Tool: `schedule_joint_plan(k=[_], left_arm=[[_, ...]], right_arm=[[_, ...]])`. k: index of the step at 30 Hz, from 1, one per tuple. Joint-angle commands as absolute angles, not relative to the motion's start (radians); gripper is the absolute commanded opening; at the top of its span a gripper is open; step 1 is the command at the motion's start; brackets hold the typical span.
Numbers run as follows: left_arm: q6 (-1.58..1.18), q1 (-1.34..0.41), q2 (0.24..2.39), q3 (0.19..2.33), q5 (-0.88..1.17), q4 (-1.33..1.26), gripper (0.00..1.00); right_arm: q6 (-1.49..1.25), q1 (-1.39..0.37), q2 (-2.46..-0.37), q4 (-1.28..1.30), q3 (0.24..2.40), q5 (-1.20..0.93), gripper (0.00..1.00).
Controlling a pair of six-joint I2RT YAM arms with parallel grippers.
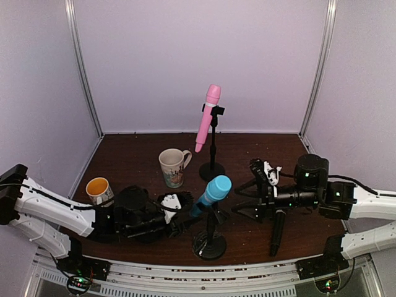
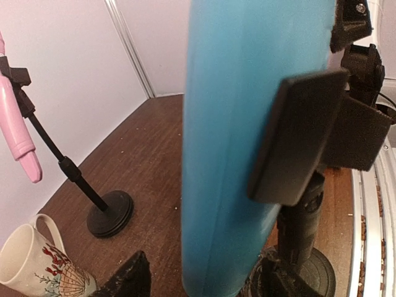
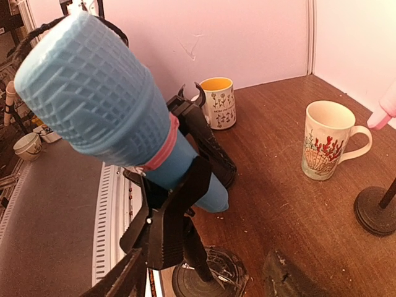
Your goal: Attach the microphones to the stand
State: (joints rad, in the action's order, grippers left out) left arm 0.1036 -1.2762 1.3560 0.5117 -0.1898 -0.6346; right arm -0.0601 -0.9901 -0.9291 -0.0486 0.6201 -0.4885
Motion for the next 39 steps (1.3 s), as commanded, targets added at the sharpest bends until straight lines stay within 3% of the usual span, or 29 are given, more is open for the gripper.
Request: schedule_joint_plan(k=[1, 16, 30, 39], left_arm=[[0.081, -1.291, 1.309, 0.497, -0.236, -0.598, 0.63], [0.051, -1.304, 1.128, 0.531, -0.275, -0.378, 0.63], [0.011, -1.333, 1.046, 0.713, -0.246, 0.032, 0.55], [-0.126, -1.347, 1.032, 0.870, -0.371, 0.330, 0.54]], right_arm=[[-0.092, -1.003, -0.900, -0.055, 0.592, -0.462, 0.65], [-0.124, -1.025, -0.846, 0.031, 0.580, -0.263, 0.65], [-0.161, -1.061, -0.731, 0.084, 0.517, -0.209, 0.65], [-0.201, -1.101, -0.715, 0.186, 0.543, -0.011, 0.65]])
